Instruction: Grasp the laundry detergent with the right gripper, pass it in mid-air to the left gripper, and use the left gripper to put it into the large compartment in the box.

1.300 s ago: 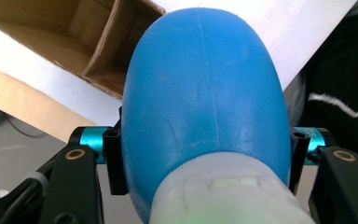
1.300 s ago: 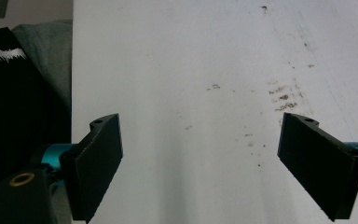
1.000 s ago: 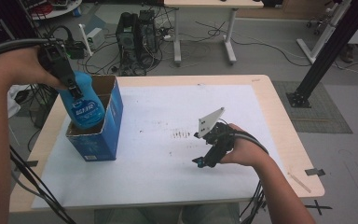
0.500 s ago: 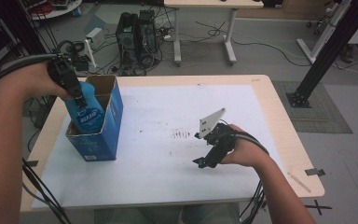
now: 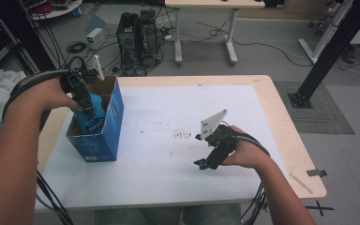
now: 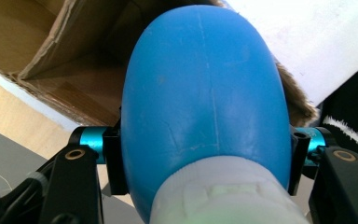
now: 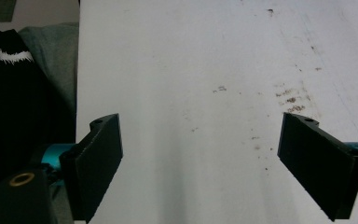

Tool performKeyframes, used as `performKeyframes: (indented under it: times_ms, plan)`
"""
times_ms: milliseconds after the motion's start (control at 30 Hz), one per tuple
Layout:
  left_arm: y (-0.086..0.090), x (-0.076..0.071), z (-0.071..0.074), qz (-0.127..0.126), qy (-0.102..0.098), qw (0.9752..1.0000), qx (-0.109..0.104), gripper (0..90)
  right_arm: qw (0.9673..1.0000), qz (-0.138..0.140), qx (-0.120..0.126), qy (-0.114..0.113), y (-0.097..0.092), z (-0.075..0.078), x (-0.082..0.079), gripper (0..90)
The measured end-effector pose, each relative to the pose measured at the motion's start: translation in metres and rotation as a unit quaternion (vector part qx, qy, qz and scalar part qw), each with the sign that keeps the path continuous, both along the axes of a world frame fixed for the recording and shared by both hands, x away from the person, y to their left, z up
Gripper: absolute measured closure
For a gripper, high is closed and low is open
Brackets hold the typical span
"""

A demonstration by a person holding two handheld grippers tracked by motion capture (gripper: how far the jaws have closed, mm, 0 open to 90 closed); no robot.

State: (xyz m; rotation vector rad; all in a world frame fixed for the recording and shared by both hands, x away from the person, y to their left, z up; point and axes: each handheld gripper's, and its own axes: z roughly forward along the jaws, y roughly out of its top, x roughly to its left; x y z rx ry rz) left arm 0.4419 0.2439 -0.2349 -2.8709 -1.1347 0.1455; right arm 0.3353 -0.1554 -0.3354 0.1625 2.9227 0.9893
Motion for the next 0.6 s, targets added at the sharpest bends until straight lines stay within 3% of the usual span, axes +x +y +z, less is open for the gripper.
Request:
performKeyframes:
  times_ms: [300, 367, 600]
  plan:
    - [0.003, 0.003, -0.023, 0.004, 0.003, 1.0, 0.007, 37.7, 1.0, -0.002, 0.002, -0.002, -0.002, -0.002, 0.0, 13.1]
    - [0.004, 0.003, -0.028, 0.016, 0.003, 0.9999, 0.002, 37.8, 1.0, 0.0, 0.002, -0.004, -0.003, -0.002, 0.0, 13.1]
    - [0.003, 0.005, -0.038, 0.011, 0.007, 0.9999, 0.004, 37.7, 1.0, -0.004, 0.003, -0.001, -0.004, -0.003, -0.001, 13.1]
